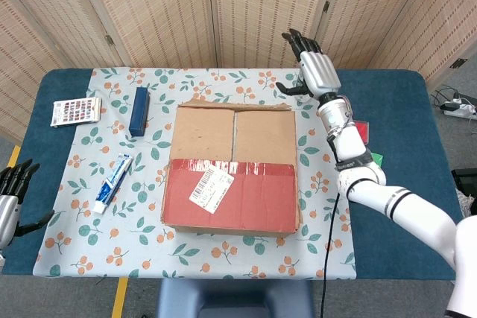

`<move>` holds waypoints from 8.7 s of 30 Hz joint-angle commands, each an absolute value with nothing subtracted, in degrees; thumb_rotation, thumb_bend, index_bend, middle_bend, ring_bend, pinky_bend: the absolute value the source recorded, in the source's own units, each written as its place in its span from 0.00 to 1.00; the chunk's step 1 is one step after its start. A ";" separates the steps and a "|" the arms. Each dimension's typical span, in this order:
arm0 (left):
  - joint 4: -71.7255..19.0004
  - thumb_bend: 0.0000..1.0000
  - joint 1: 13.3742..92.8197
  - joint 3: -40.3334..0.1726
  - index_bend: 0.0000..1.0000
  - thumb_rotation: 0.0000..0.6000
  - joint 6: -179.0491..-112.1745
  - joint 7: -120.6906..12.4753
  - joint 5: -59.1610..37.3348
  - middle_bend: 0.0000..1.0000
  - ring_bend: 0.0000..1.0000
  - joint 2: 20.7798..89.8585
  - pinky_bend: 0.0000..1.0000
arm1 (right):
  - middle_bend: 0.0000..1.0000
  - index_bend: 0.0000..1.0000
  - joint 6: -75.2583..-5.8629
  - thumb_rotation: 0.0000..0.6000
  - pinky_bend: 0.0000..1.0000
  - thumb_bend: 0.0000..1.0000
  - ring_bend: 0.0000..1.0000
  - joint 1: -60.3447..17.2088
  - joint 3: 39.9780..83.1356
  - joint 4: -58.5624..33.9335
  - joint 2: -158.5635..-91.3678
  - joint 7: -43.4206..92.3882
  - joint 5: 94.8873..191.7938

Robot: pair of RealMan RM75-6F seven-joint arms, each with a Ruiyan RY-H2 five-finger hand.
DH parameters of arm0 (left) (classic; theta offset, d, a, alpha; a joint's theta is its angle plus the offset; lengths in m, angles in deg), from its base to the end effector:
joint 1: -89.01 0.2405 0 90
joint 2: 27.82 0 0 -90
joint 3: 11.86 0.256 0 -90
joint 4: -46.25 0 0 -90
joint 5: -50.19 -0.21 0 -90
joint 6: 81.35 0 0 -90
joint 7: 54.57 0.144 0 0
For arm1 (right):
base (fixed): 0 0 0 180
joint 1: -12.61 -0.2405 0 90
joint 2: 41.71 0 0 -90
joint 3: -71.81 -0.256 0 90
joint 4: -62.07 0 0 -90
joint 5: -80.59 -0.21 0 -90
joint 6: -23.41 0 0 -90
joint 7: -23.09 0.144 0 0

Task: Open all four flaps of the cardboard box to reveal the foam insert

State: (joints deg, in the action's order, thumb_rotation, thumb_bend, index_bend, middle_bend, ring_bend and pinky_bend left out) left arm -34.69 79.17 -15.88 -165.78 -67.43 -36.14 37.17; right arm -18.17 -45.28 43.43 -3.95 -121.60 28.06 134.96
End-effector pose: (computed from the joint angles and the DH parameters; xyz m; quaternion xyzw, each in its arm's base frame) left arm -0.3283 0.2174 0.1779 -0.5948 -0.3701 -0.4322 0.5679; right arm -0.0810 -0.4970 0.1215 0.5964 -0.4340 0.5219 0.4284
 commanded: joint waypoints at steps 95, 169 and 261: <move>-36.05 0.28 77.52 -14.48 0.08 1.00 -164.65 -56.18 -38.90 0.06 0.00 41.31 0.00 | 0.01 0.05 -45.59 0.88 0.07 0.33 0.11 -26.09 73.53 -29.10 -108.63 130.22 181.37; -36.99 0.28 78.12 -13.68 0.08 1.00 -166.62 -53.21 -40.83 0.06 0.00 41.80 0.00 | 0.01 0.05 -52.18 0.88 0.05 0.33 0.08 -24.06 85.03 -56.45 -95.30 94.98 196.12; -36.33 0.28 79.33 -12.63 0.08 1.00 -169.60 -59.09 -44.00 0.06 0.00 39.86 0.00 | 0.12 0.56 -29.09 0.46 0.00 0.61 0.07 -52.47 66.24 -48.54 -107.00 -9.09 133.00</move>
State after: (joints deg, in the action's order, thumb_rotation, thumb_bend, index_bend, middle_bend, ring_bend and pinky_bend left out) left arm -36.34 79.34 -12.62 -169.60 -59.10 -43.99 39.85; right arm -28.10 -53.40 66.22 -47.47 -108.05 -9.63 131.91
